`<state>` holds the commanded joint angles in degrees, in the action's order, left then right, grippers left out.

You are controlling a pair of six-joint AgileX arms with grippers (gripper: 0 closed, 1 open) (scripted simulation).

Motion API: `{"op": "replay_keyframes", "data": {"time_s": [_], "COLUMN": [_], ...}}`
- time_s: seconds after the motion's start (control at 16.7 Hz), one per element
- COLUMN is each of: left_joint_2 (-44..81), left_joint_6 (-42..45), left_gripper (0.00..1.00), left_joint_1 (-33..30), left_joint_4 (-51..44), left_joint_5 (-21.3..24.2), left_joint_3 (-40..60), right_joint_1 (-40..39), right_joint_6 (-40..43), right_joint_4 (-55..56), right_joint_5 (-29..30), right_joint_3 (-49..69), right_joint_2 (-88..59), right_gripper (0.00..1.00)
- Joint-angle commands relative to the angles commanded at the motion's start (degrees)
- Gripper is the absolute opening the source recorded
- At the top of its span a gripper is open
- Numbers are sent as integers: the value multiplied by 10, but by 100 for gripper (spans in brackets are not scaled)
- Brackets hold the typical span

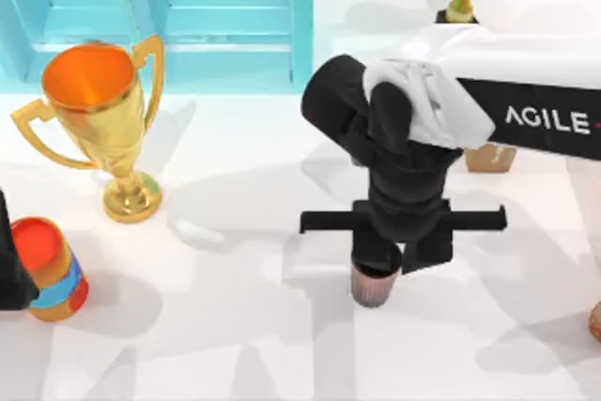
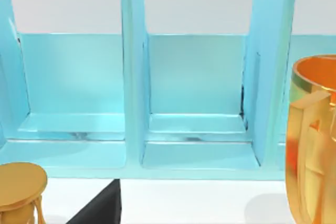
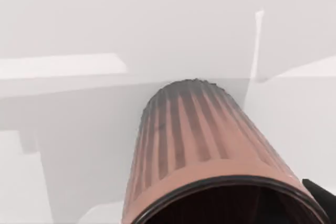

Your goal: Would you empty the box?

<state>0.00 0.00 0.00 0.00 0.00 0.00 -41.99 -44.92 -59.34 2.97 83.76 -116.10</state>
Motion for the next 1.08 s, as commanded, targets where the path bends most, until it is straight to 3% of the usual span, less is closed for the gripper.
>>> {"op": "replay_keyframes", "data": {"time_s": [0.48, 1.08], "left_joint_2": [0, 0], "left_joint_6": [0, 0], "left_gripper": [100, 100], "left_joint_1": [0, 0], "left_joint_4": [0, 0], "left_joint_5": [0, 0], "left_joint_3": [0, 0], "right_joint_1": [0, 1], "right_joint_6": [0, 0], "right_joint_4": [0, -2], "right_joint_5": [0, 0], "right_joint_3": [0, 2], "right_joint_2": [0, 0], "right_gripper": [98, 100]}}
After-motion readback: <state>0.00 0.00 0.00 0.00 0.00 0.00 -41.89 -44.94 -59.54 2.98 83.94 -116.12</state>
